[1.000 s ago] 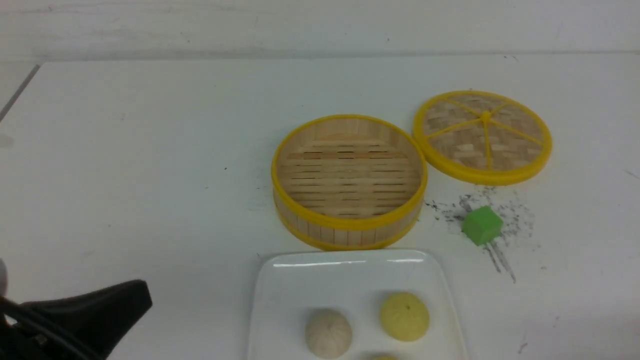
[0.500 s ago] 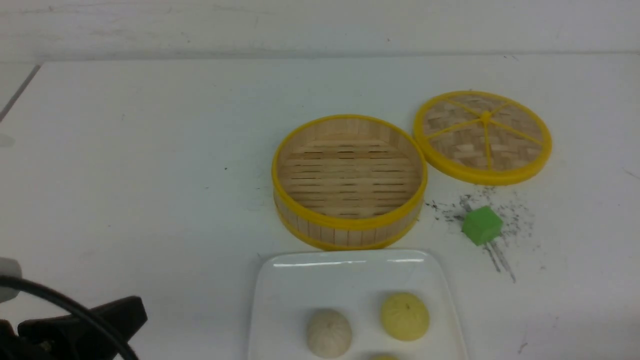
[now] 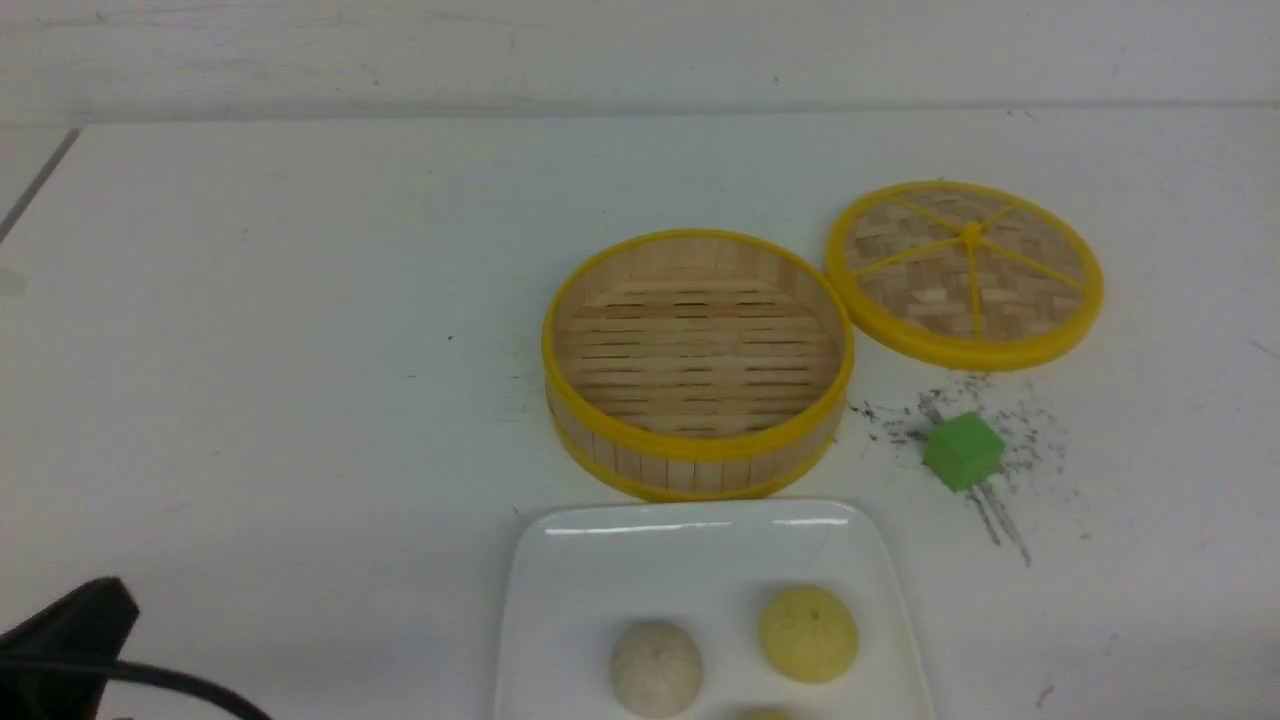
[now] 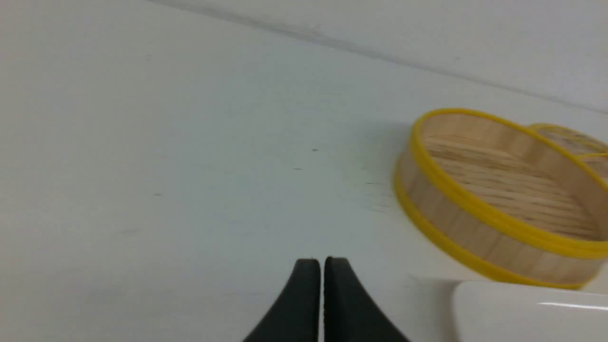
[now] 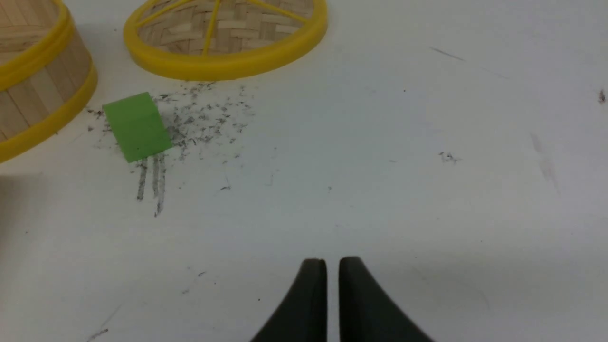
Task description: Put the steamed buns into the plate on the white tablecloth.
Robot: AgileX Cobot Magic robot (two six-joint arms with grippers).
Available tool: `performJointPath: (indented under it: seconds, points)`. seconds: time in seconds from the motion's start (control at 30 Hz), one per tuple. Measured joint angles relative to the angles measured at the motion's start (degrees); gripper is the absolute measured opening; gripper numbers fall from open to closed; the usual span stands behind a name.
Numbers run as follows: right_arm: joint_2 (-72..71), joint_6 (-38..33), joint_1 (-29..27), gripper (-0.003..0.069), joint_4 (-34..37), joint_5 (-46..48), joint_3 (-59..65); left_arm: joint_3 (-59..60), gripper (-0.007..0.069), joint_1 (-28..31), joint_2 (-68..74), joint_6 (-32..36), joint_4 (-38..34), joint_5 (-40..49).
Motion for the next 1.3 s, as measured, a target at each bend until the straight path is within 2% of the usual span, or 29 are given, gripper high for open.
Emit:
performJointPath:
  seconds: [0.2,0.47,0.77,1.3]
  points:
    - [0.0,0.0,0.0,0.0074,0.0,0.0,0.0,6.6,0.005,5.1,-8.3,-1.1,6.6,4.5]
    - [0.0,0.0,0.0,0.0081,0.0,0.0,0.0,7.5,0.0054,5.3,-10.4,0.4,6.8,9.1]
    - [0.0,0.0,0.0,0.0081,0.0,0.0,0.0,7.3,0.0055,5.3,-10.4,1.3,6.6,9.5]
    - [0.0,0.0,0.0,0.0101,0.0,0.0,0.0,7.3,0.007,5.3,-10.4,1.3,11.8,9.8]
